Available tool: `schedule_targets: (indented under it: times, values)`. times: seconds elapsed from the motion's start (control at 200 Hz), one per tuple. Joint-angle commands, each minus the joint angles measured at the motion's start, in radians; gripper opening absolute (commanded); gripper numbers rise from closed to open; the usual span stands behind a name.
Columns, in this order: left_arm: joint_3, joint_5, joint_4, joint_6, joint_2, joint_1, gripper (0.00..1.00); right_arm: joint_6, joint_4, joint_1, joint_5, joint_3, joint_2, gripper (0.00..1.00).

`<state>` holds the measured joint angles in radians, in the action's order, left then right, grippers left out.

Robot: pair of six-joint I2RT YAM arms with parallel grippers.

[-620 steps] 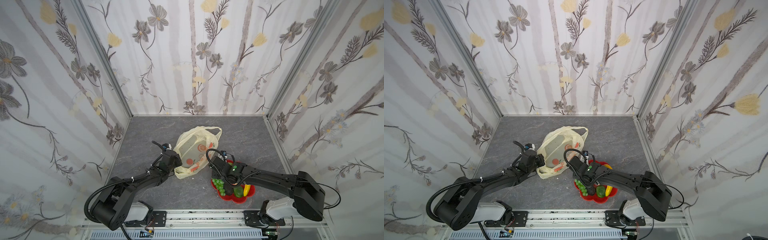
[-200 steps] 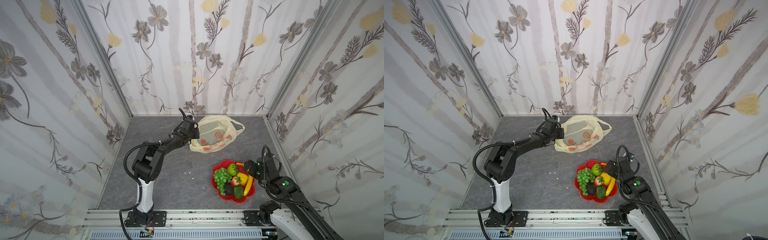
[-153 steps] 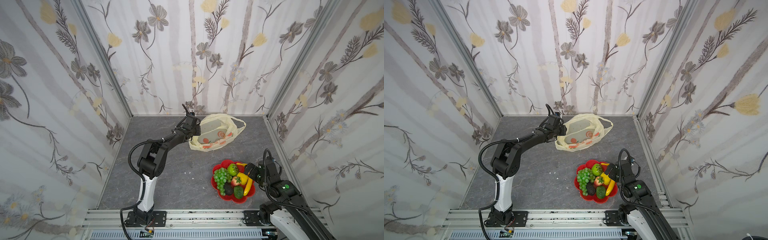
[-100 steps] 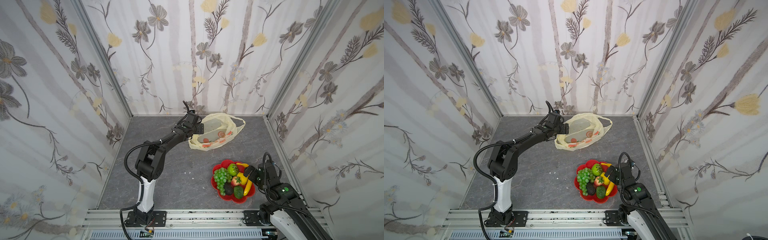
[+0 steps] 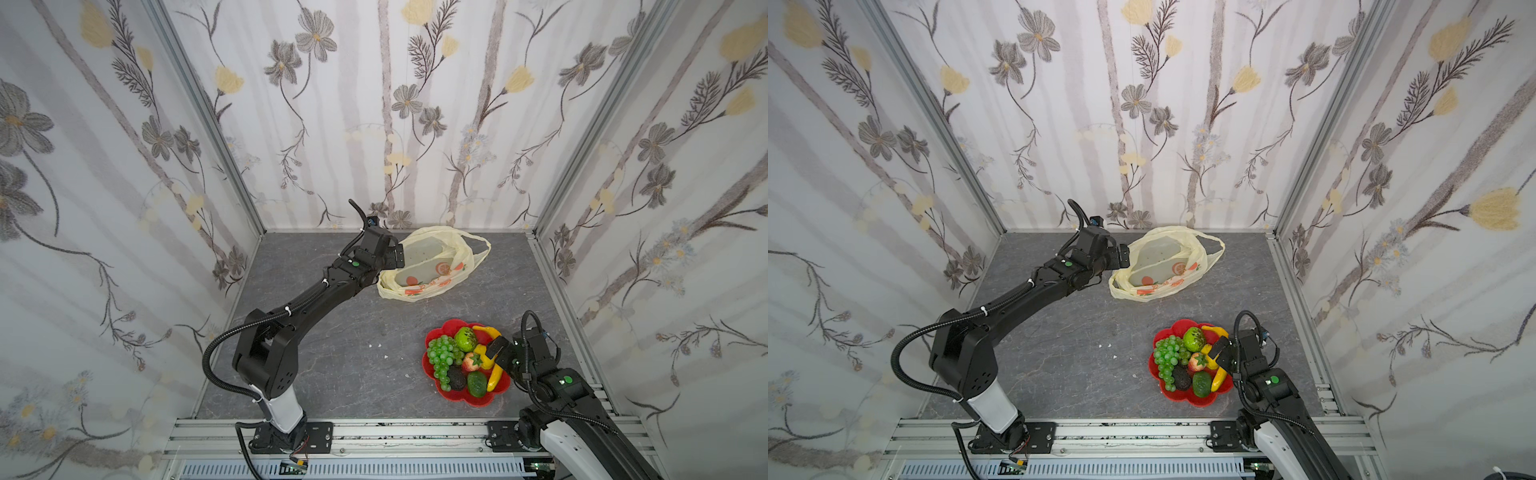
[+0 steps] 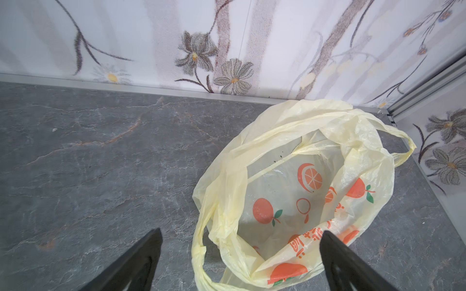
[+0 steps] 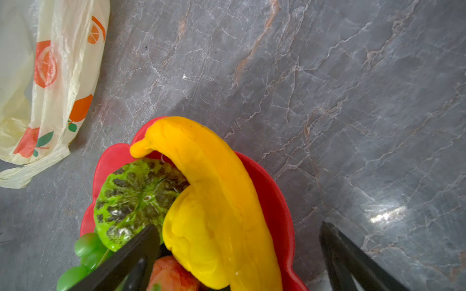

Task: Take fruits out of the plastic bag
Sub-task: Move the plate to the center of the table.

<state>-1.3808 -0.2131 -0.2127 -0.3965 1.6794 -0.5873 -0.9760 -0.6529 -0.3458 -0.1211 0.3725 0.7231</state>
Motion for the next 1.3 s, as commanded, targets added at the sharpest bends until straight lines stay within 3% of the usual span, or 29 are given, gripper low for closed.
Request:
schedule_targets:
  times: [0.0, 0.225, 0.5, 0.914, 1.294]
  values:
    - [0.135, -0.057, 0.114, -0.049, -0.083, -0.001, 1.0, -0.046, 0.062, -0.002, 0.035, -0.02, -0.002, 1.0]
    - [0.338, -0.064, 0.249, -0.077, -0.19, 0.0, 1.0, -0.082, 0.11, -0.034, 0.063, -0.038, 0.015, 1.0]
    - [0.436, -0.063, 0.305, -0.097, -0.223, 0.003, 1.0, -0.162, 0.216, -0.142, 0.084, -0.03, 0.073, 1.0]
    - [0.623, -0.066, 0.357, -0.15, -0.366, 0.065, 1.0, -0.213, 0.453, -0.334, 0.07, 0.066, 0.353, 1.0]
    - [0.75, -0.117, 0.378, -0.17, -0.503, 0.11, 1.0, -0.188, 0.566, -0.426, 0.087, 0.23, 0.637, 1.0]
